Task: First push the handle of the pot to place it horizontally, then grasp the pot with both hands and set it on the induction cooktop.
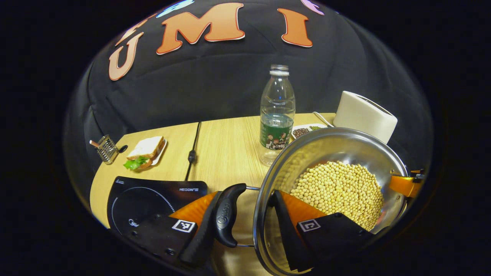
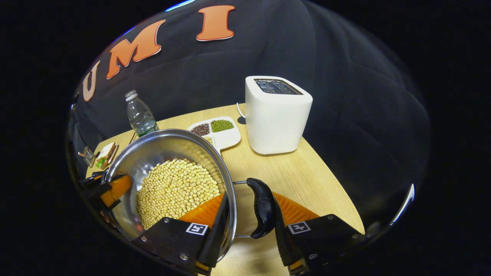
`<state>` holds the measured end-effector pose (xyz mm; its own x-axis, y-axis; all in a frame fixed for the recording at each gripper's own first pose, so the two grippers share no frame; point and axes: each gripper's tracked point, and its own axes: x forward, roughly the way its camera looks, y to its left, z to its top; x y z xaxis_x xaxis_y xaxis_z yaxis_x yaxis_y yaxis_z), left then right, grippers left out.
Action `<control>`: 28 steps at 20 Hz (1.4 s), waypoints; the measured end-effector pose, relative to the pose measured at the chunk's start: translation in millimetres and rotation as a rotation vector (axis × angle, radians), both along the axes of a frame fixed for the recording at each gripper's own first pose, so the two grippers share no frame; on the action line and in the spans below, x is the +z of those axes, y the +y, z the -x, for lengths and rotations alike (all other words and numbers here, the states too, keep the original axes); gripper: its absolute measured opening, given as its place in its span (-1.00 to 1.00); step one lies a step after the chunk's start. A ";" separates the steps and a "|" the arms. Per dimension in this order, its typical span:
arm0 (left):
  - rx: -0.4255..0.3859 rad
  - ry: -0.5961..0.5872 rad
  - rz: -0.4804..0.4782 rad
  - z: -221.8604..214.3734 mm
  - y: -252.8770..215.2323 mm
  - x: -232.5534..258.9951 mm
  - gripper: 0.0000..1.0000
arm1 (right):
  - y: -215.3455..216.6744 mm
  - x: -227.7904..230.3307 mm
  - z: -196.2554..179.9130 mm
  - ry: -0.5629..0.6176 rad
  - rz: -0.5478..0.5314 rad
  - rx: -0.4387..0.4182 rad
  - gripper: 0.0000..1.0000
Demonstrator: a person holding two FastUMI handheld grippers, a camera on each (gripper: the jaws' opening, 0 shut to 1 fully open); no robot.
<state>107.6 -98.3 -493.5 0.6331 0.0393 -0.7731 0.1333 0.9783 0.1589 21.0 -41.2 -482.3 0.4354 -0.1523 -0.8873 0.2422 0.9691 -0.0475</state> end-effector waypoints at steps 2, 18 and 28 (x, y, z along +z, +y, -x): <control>-0.001 -0.014 -0.008 1.7 10.0 16.1 0.60 | 10.2 12.4 -1.4 -0.017 -0.007 0.009 0.12; 0.114 -0.114 -0.083 44.4 136.6 118.4 0.64 | 139.1 81.6 1.9 -0.097 -0.094 0.151 0.21; 0.206 -0.151 -0.096 70.5 215.3 147.4 0.58 | 217.6 102.1 -7.9 -0.125 -0.088 0.275 0.21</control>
